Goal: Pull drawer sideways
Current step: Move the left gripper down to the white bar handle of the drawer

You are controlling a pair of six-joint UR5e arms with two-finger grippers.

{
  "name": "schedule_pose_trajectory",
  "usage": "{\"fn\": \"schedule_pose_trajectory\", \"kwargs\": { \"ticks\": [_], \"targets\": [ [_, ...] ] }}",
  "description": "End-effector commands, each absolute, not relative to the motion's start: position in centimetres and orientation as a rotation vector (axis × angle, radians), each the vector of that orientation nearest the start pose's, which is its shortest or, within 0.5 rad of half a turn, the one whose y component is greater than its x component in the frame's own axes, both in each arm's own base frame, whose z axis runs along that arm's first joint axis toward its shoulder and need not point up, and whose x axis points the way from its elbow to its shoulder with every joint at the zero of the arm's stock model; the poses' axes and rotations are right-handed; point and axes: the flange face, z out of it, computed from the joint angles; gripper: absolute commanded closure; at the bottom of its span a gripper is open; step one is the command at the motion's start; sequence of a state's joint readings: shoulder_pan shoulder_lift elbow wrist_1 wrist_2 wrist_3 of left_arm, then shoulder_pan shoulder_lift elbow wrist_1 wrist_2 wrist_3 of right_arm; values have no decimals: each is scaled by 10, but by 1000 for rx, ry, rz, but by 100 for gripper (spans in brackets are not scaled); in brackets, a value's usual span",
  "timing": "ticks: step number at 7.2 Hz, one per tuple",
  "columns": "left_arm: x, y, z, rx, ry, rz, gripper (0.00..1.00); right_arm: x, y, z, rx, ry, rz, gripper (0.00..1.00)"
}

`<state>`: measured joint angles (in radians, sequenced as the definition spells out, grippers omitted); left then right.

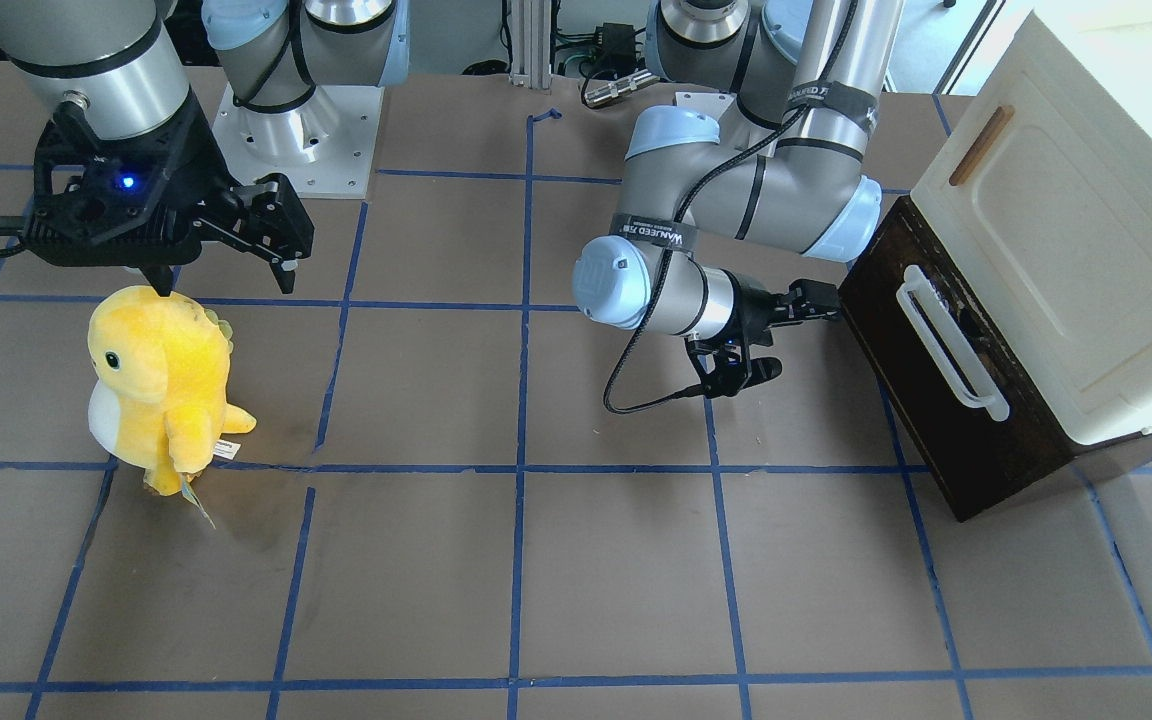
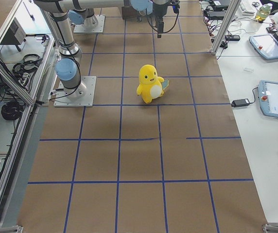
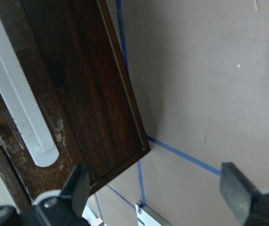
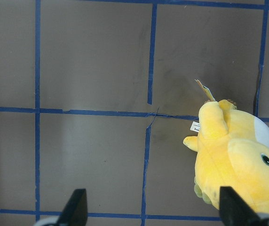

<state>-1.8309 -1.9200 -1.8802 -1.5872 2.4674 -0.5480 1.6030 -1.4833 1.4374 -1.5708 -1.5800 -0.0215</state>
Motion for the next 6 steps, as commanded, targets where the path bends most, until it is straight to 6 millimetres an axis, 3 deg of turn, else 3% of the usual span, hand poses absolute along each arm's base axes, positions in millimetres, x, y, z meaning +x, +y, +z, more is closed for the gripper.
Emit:
{"fn": "schedule_pose_trajectory", "kwargs": {
  "ticks": [1,3,5,6],
  "targets": [
    [-166,-470,185,191,1861,214,0,149,-529,509,-84,3149,-73,0],
    [-148,-476,177,250,1768,236,0,149,-529,509,-84,3149,-73,0],
    [-101,-479,172,240,1695,315,0,149,-529,509,-84,3149,-73,0],
    [-87,-482,171,219,1693,330,0,149,-529,509,-84,3149,-73,0]
  ]
}}
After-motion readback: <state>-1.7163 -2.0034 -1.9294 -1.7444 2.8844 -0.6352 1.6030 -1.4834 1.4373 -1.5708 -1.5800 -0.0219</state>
